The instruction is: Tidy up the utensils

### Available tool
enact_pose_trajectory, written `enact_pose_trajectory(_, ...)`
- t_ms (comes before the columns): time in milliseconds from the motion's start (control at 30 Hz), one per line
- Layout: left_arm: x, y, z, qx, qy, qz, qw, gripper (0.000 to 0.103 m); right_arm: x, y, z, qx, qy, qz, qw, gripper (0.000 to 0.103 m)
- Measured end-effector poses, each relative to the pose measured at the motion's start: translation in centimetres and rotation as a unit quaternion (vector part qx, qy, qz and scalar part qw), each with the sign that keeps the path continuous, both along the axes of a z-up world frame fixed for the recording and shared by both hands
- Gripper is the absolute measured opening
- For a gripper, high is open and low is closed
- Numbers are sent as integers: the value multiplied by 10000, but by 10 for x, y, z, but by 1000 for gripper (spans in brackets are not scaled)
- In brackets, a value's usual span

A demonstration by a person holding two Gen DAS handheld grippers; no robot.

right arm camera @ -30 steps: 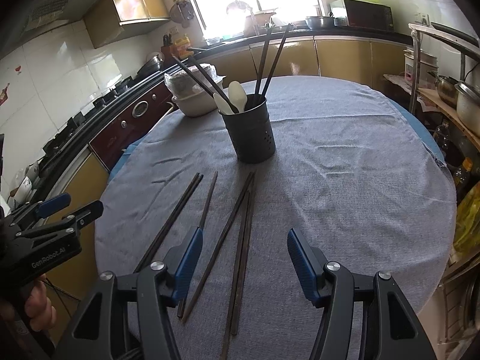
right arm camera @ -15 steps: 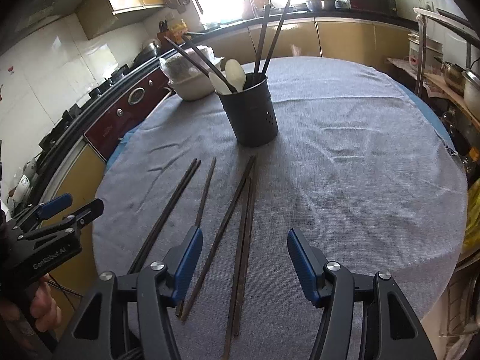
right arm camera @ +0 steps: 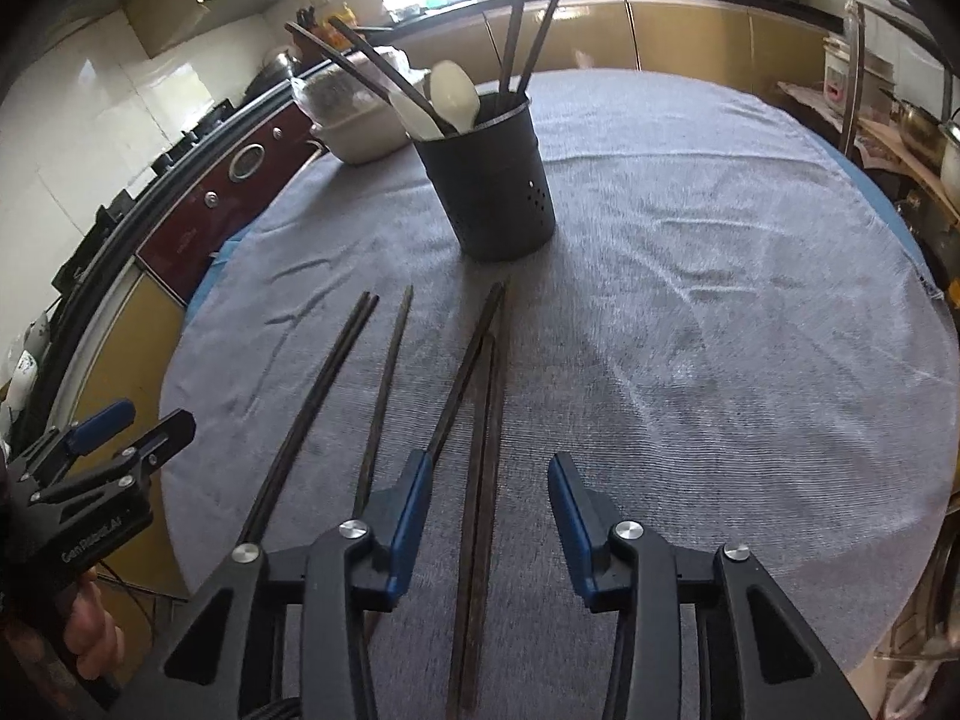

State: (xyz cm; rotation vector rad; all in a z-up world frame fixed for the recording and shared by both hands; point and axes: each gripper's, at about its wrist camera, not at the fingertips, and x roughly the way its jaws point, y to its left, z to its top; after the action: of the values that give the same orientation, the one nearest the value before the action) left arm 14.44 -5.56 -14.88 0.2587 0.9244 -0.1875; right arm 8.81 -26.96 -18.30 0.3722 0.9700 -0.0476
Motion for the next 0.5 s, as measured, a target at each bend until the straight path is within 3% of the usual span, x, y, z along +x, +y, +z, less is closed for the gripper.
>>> enact_pose_trajectory(500, 17, 12, -25, -61, 377, 63, 9993, 76, 23, 3, -16, -217, 292, 6, 9993, 34)
